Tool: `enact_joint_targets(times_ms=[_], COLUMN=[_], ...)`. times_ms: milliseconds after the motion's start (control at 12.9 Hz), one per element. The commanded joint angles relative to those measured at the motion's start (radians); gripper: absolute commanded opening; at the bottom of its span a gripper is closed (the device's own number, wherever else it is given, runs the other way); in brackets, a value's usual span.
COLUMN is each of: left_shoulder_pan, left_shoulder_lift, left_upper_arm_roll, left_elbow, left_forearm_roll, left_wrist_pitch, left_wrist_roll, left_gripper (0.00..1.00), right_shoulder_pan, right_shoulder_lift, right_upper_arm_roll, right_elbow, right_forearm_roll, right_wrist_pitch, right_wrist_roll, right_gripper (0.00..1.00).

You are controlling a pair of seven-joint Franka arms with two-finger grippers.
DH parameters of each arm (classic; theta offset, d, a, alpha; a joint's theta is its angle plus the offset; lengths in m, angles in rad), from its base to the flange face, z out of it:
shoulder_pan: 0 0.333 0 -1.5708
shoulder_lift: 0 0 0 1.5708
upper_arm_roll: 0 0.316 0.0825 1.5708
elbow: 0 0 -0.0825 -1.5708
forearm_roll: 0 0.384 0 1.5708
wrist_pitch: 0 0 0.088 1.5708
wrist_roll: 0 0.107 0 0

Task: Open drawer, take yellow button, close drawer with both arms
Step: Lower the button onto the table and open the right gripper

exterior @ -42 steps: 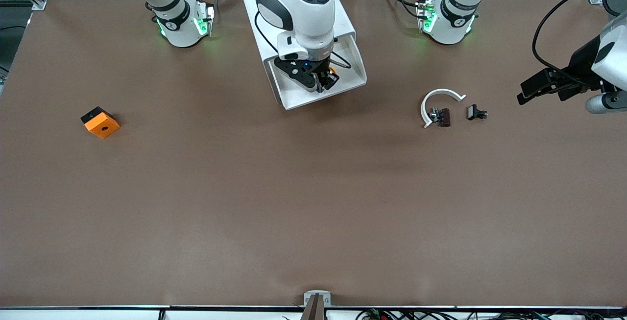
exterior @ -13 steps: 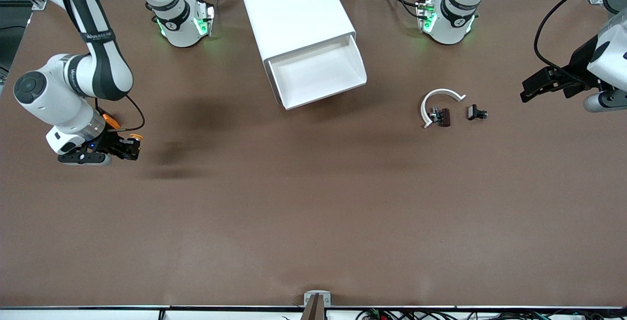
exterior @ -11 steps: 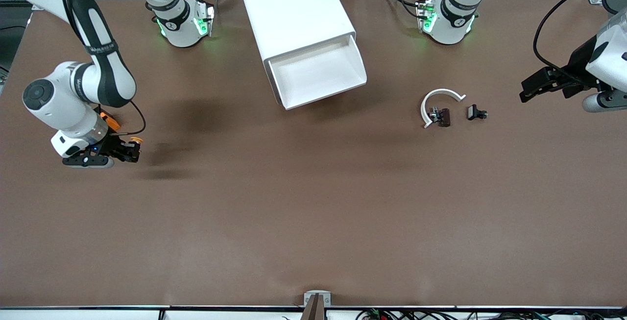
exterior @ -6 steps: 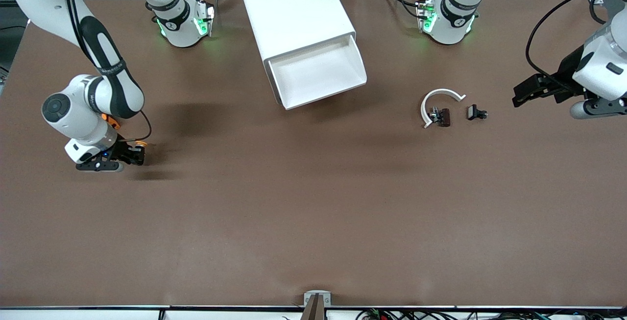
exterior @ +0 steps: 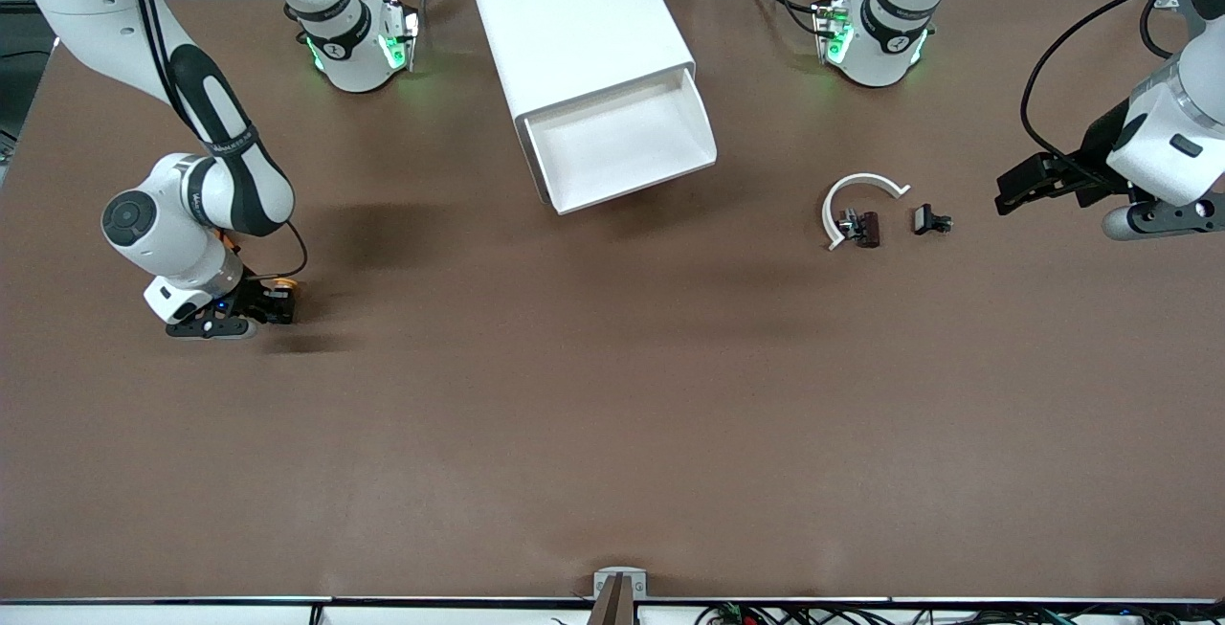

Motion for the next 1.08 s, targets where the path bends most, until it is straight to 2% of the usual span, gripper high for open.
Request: enact_joint_targets(times_ms=[0,155,387,696,851,1005], left_shoulder_pan=[0.008,0.009,0.009,0.011,0.013,0.011], left_shoulder_lift=[0.020,0.025,0.014,-0.061,-0.078,-0.075], left_upper_arm_roll=[-0.006,-0.013,-0.014,-0.016,-0.014,-0.016], left_elbow=[0.038,0.032,0.000,-0.084,-0.106,-0.104], left_forearm_roll=[0.025,0.029,0.029,0.031,0.031,0.029], left_wrist_pitch=[0.001,-0.003,-0.010,0.006,0.004,0.012], left_wrist_roll=[0.005,0.001,0.002,0.004,0.007,0.007], left_gripper=[1.00,1.00,1.00,1.00,1.00,1.00], right_shoulder_pan=[0.005,0.004,0.001,-0.030,-0.062,-0.067], right_shoulder_lift=[-0.004,-0.032,-0.107,-0.177,-0.196,-0.226], right_upper_arm_roll=[0.006,0.005,0.003,-0.003,-0.003,-0.005], right_elbow=[0.018,0.038,0.130,0.303,0.419,0.490], right_forearm_roll=[0.000,0.000,0.000,0.000,0.000,-0.003], right_wrist_pitch=[-0.012,-0.077,-0.341,-0.689,-0.885,-1.007], right_wrist_roll=[-0.002,-0.004,-0.002,0.005,0.005,0.007], right_gripper=[1.00,1.00,1.00,1.00,1.00,1.00])
